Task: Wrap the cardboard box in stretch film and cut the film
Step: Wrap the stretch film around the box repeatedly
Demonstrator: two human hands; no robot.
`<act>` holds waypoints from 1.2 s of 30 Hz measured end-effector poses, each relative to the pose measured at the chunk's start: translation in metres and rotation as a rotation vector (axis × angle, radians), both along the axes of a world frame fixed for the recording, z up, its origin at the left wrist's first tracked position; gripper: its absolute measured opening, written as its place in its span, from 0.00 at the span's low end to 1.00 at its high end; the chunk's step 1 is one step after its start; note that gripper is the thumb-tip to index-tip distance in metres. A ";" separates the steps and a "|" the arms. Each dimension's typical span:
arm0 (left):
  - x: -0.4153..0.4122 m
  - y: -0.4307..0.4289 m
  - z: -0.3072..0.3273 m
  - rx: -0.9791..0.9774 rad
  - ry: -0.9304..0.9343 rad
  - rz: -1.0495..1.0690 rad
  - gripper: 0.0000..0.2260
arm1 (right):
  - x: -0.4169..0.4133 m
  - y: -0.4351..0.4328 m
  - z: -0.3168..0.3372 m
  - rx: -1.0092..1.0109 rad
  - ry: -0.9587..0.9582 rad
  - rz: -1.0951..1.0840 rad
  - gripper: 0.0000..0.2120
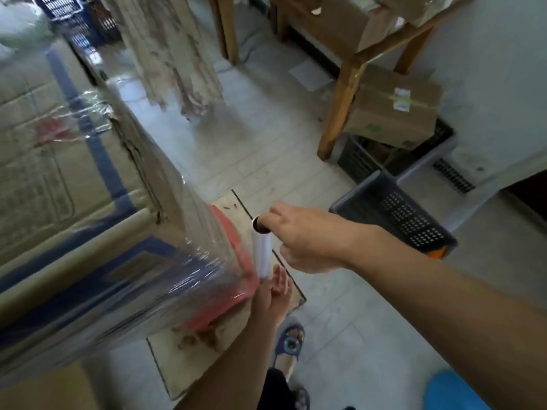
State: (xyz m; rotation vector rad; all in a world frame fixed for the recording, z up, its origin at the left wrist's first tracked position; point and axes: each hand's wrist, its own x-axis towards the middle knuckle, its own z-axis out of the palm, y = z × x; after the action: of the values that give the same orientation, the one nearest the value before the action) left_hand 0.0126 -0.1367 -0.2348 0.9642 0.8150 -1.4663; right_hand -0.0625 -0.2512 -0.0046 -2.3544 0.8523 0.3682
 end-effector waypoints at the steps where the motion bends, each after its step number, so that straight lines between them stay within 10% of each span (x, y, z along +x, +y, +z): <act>1: -0.001 -0.005 0.001 -0.020 0.014 0.046 0.17 | 0.003 -0.008 0.001 0.006 -0.009 0.025 0.25; 13: -0.037 -0.034 -0.003 0.006 -0.020 0.377 0.20 | 0.041 -0.065 0.011 -0.203 -0.172 0.578 0.05; 30: -0.045 -0.115 -0.003 0.086 0.012 0.879 0.27 | 0.079 -0.136 0.012 -0.258 -0.200 0.956 0.17; 36: -0.019 -0.149 -0.004 0.207 -0.057 0.936 0.16 | 0.117 -0.153 0.016 -0.186 -0.160 1.129 0.17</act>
State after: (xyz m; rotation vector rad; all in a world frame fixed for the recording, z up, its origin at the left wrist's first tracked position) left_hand -0.0063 -0.2861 -0.2388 0.6144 1.1762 -0.5510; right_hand 0.0544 -0.4046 0.0115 -2.7745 -0.6261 0.5283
